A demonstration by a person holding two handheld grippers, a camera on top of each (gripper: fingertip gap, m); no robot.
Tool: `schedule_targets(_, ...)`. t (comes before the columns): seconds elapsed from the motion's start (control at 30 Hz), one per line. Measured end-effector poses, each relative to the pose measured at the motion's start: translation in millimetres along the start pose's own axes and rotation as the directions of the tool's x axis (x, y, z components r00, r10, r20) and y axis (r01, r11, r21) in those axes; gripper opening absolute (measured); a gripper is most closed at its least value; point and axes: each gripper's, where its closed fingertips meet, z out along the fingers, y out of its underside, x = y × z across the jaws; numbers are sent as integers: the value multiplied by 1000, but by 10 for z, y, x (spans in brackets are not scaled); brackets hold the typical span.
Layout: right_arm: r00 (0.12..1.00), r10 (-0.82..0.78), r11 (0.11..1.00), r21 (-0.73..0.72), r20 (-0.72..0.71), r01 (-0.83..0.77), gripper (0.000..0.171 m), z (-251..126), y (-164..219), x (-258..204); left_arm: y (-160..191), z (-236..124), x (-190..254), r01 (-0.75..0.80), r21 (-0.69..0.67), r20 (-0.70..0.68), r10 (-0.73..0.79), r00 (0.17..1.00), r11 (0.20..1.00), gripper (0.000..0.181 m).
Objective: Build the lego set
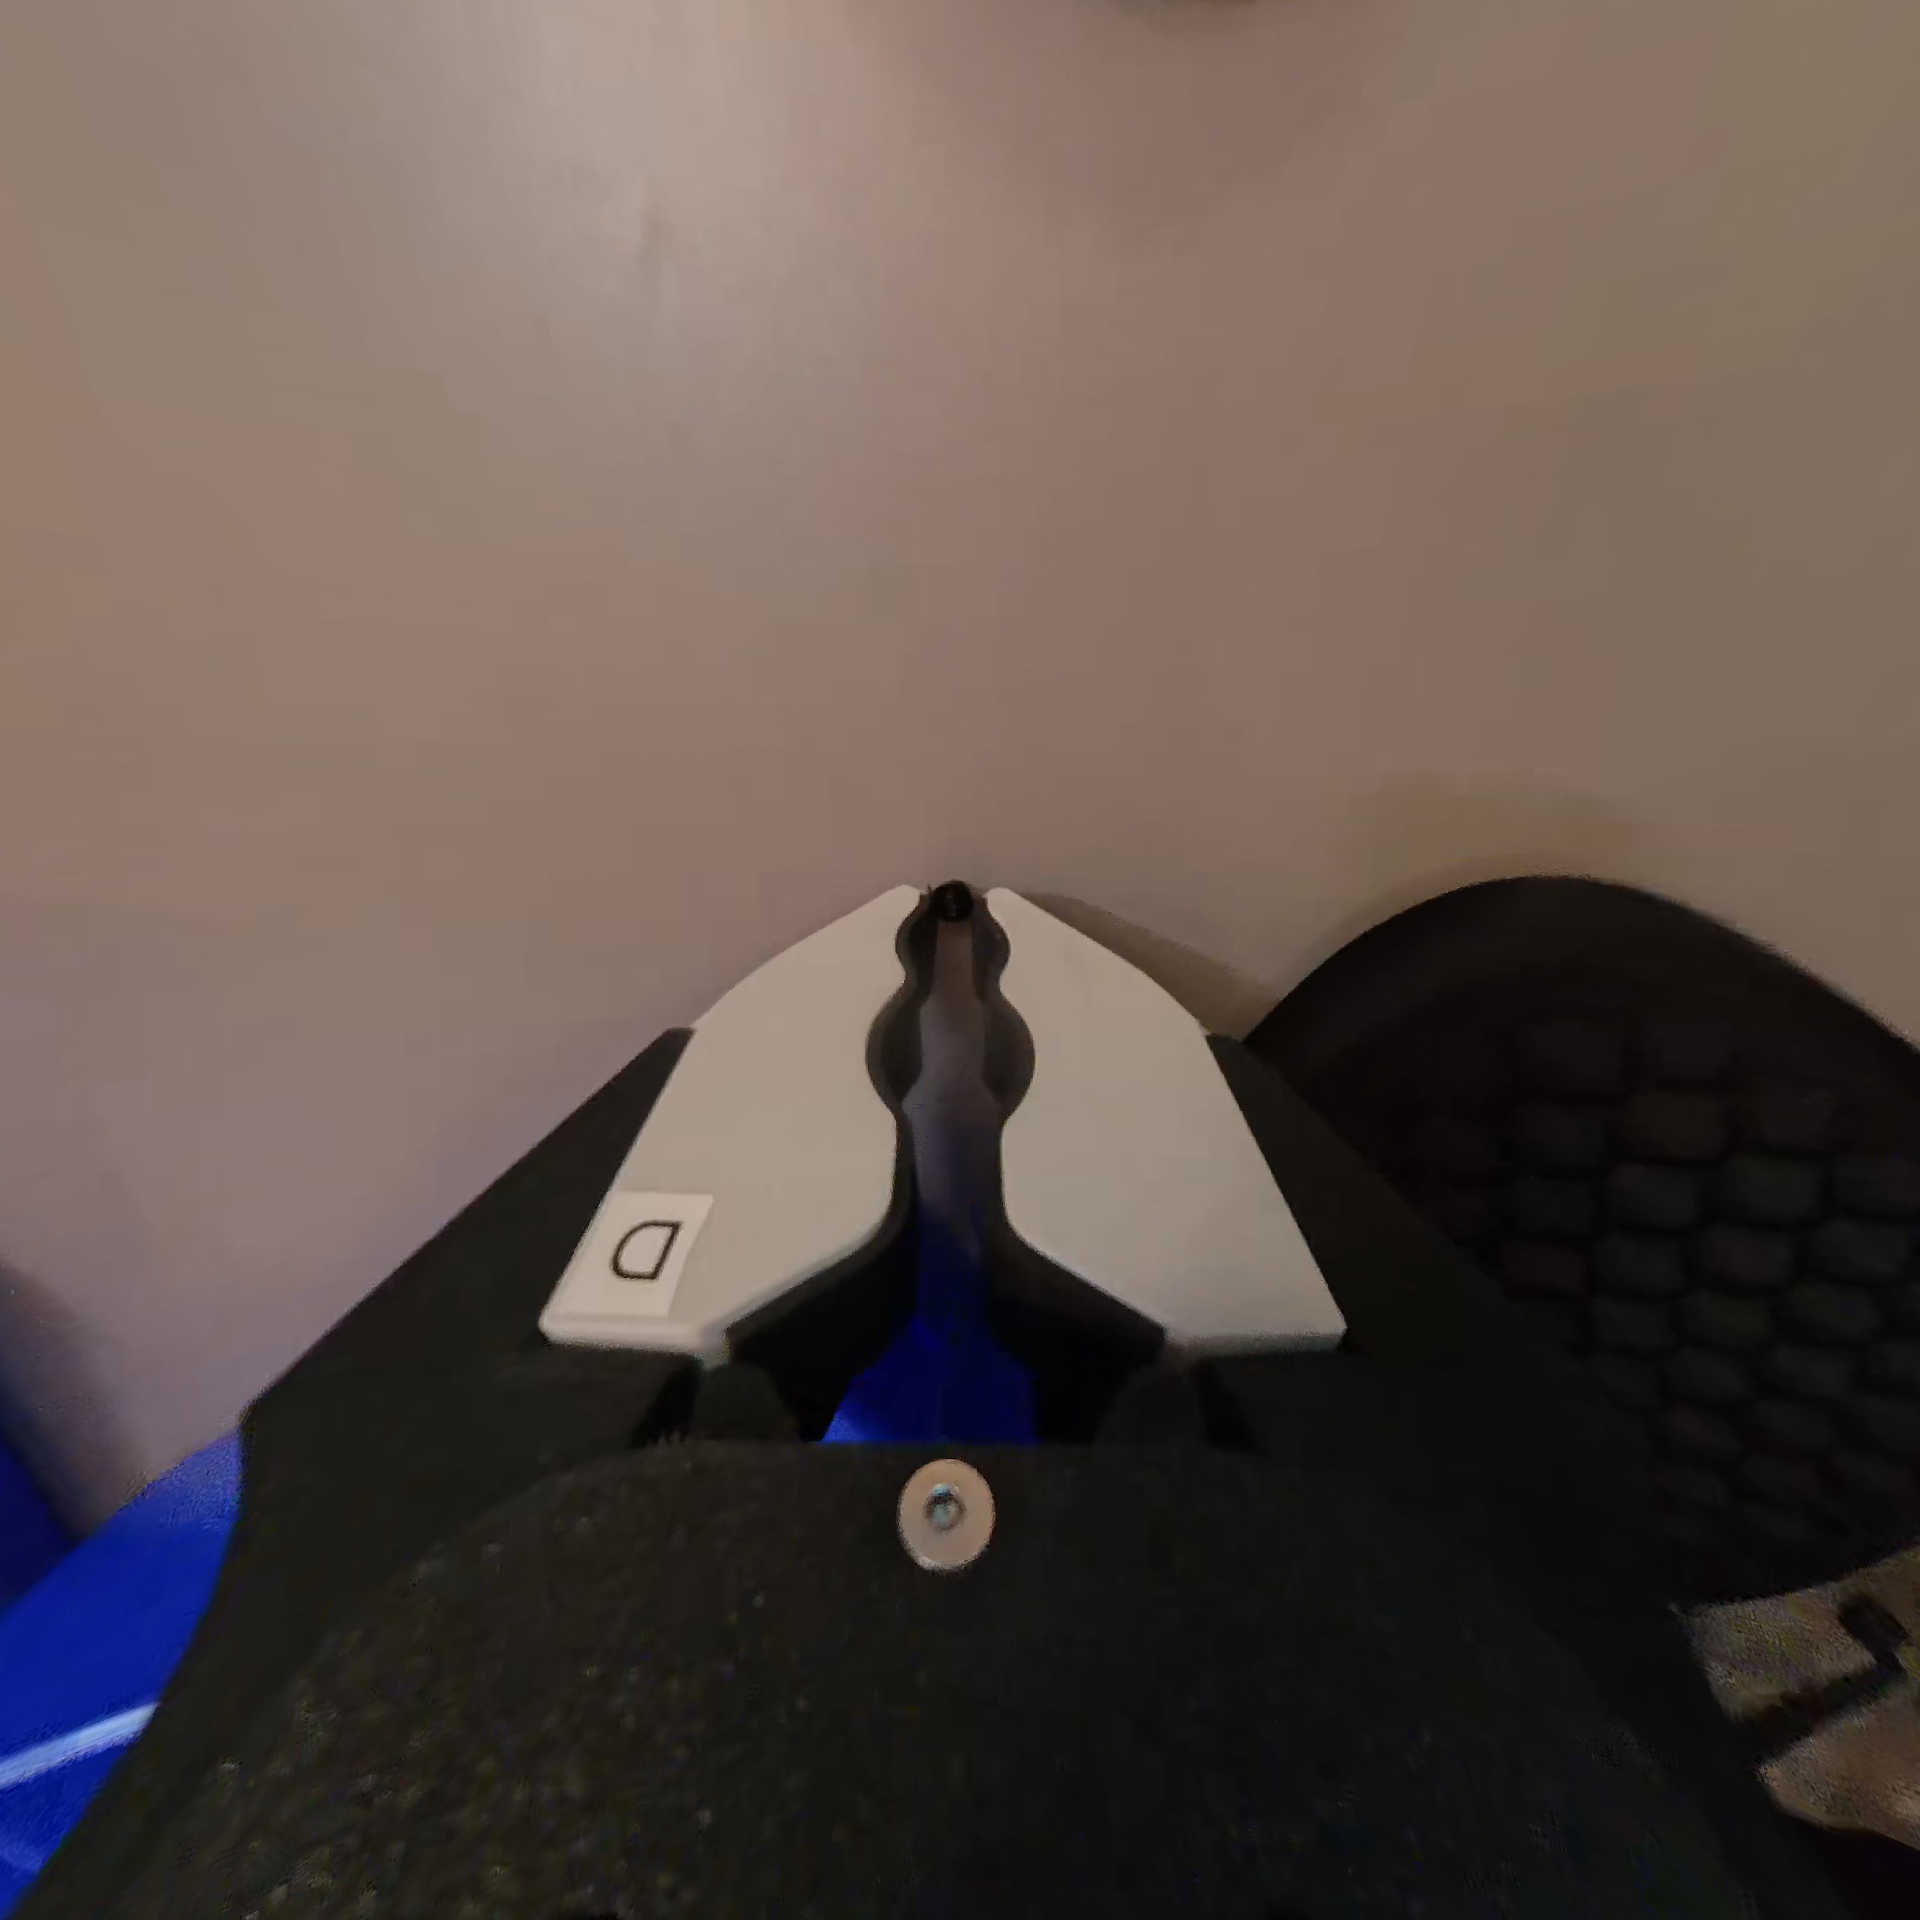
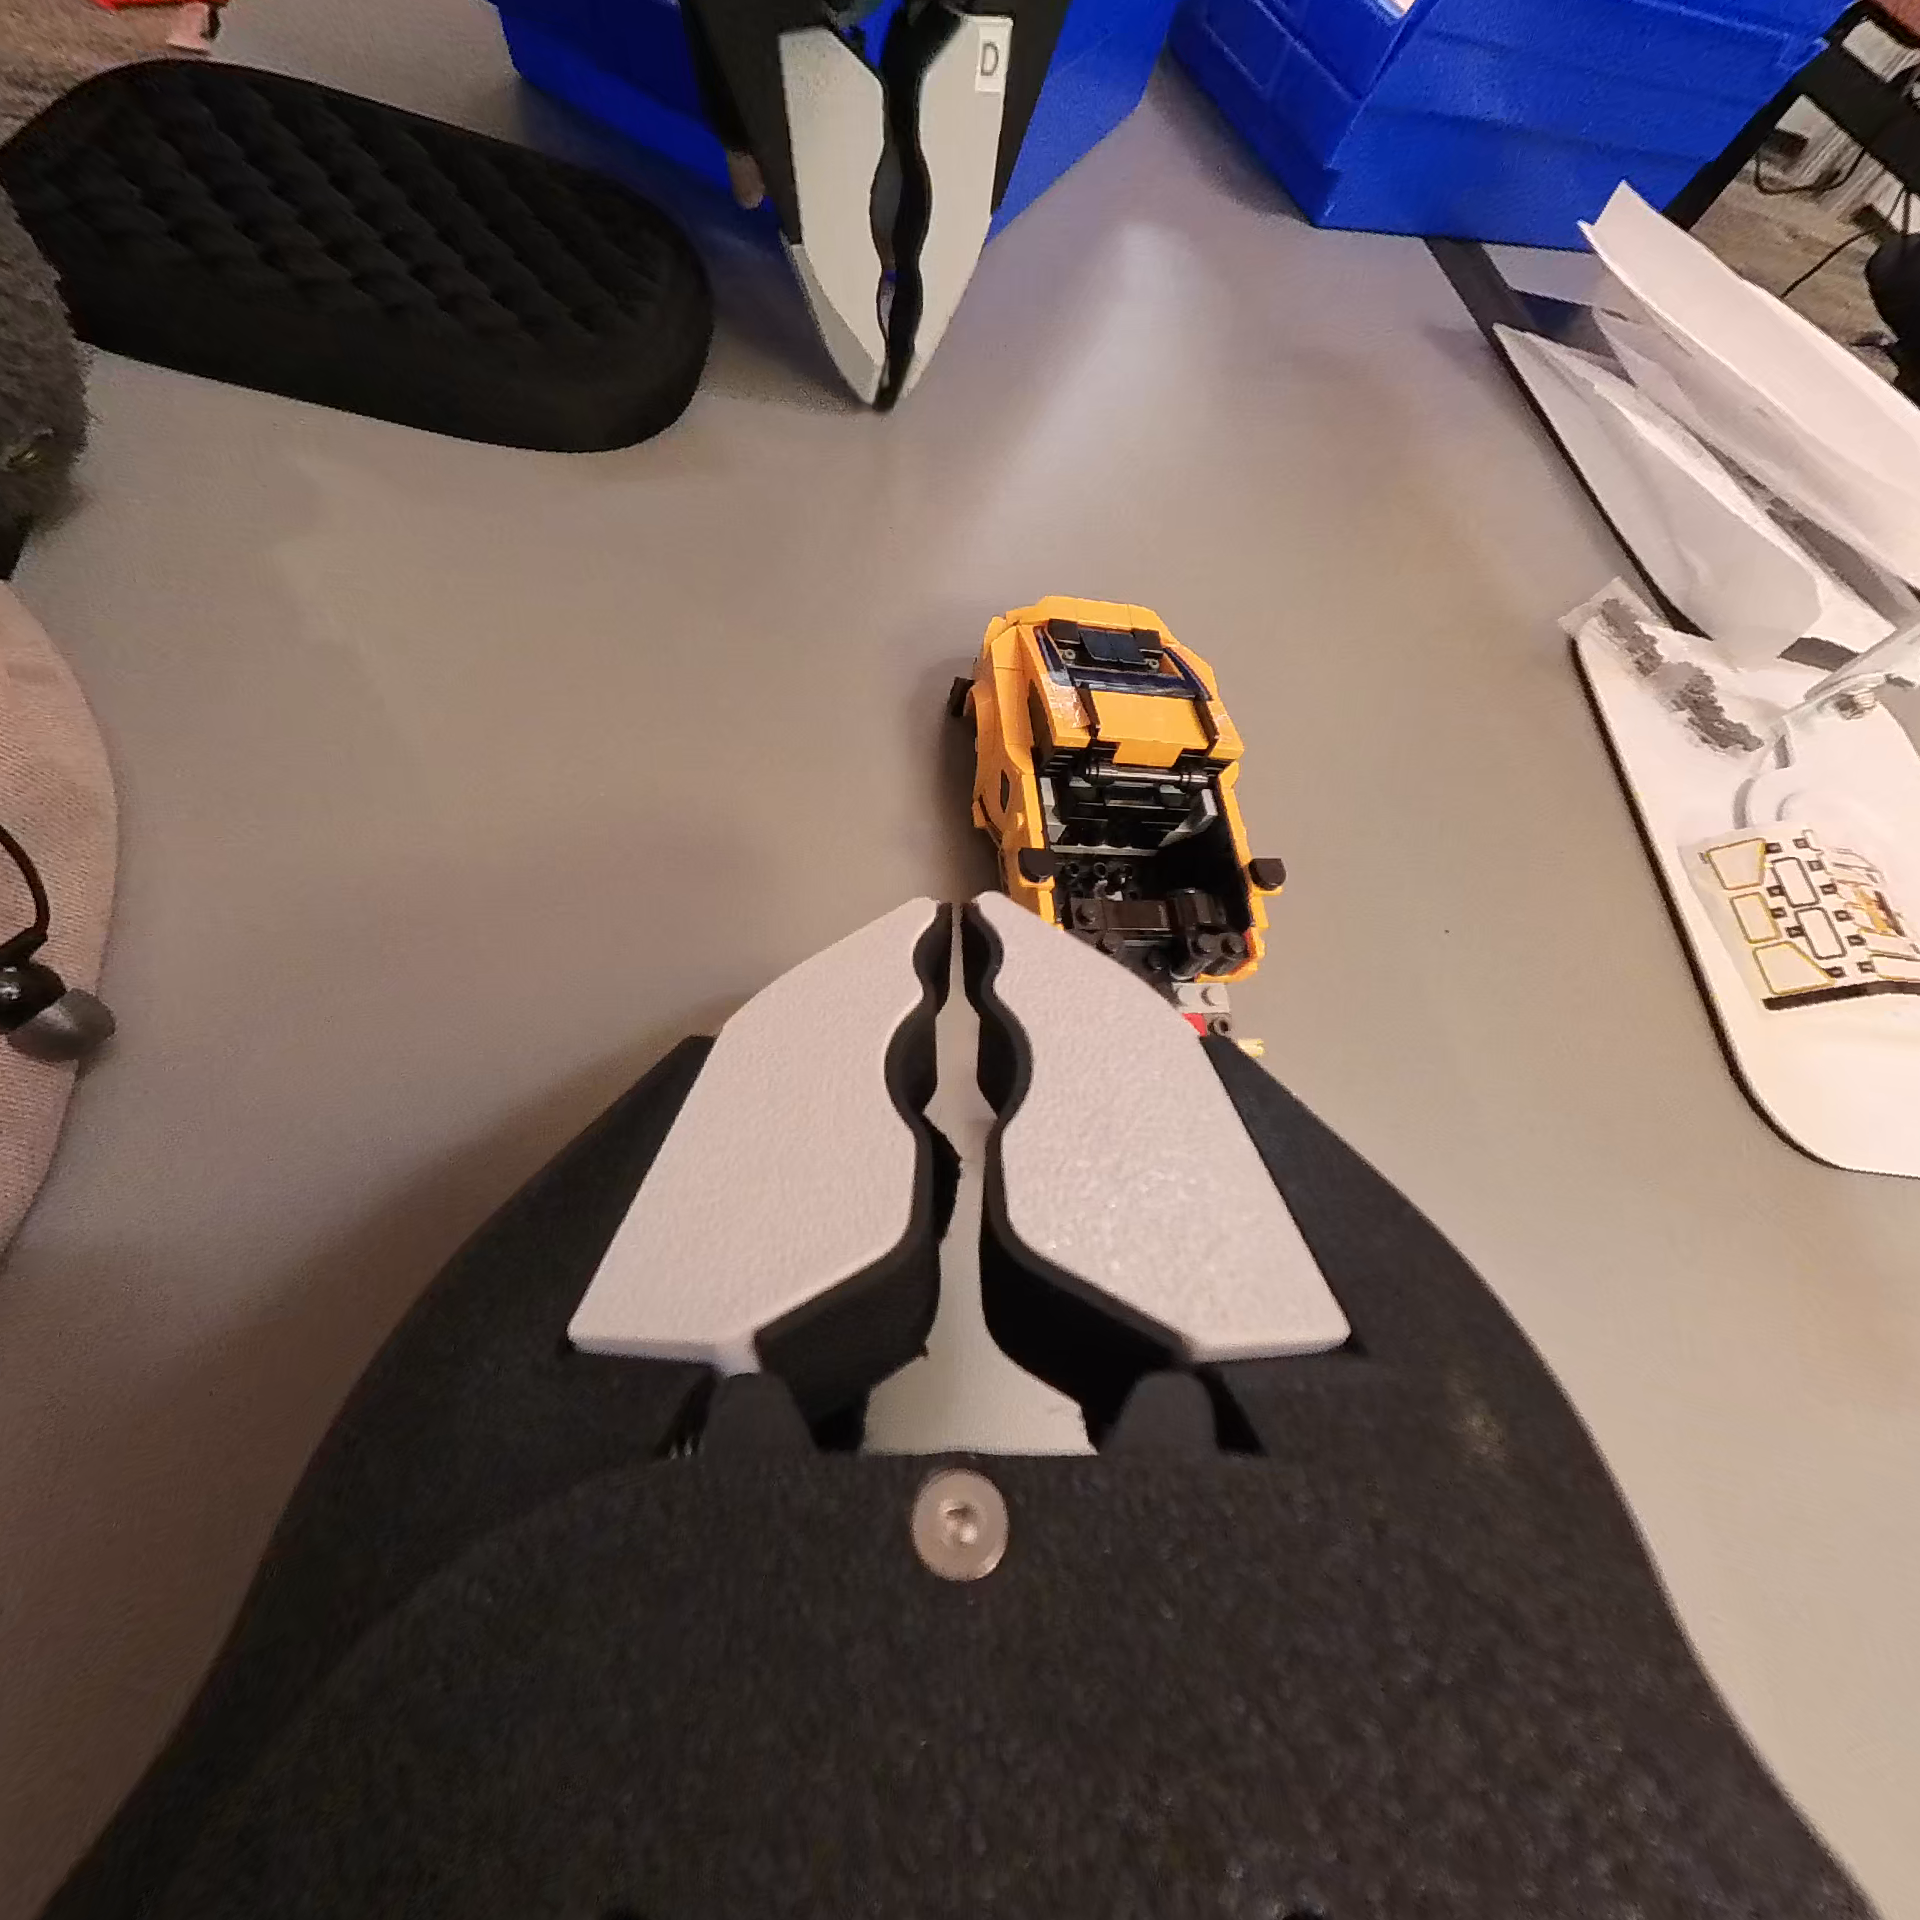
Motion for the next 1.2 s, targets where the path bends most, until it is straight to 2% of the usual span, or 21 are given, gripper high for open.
schedule_targets(0.07,1000,7,1000,12,0,-7,1,-13,-21,5,-263,-79,134,-7,154,-43,14,999,988,6)
schedule_targets(0.13,1000,14,1000,24,2,-14,1,-30,-44,9,-632,-215,341,8,357,-126,40,991,934,6)
schedule_targets(0.27,1000,18,998,59,9,-19,2,-100,-123,0,-1275,-527,758,35,675,-261,194,946,737,6)
schedule_targets(0.4,998,41,989,141,43,-46,2,-228,-271,-37,-1726,-844,1052,159,825,-384,332,862,543,6)
schedule_targets(0.47,996,52,982,176,66,-63,2,-295,-324,-56,-1854,-906,1139,200,840,-422,376,825,505,6)
schedule_targets(0.57,996,53,980,186,71,-66,2,-368,-325,-46,-1961,-758,1201,176,812,-432,370,822,557,6)
schedule_targets(0.67,997,42,989,137,58,-50,2,-408,-219,-8,-1973,-308,1236,-76,698,-269,360,893,712,6)
schedule_targets(0.77,997,49,996,73,64,-54,3,-424,-79,11,-1994,20,1306,-312,541,-113,435,893,781,6)
schedule_targets(0.87,997,42,999,5,72,-43,4,-427,67,-8,-2047,151,1364,-413,465,-58,492,868,783,6)
schedule_targets(0.97,994,53,998,-45,98,-49,4,-418,192,-52,-2076,149,1385,-429,458,-58,507,860,779,8)
schedule_targets(1.07,991,59,995,-85,123,-49,4,-394,274,-89,-2083,130,1403,-407,482,-80,501,861,776,19)
schedule_targets(1.2,985,64,991,-123,162,-45,3,-336,344,-173,-2086,-18,1389,-347,553,-108,478,872,758,23)
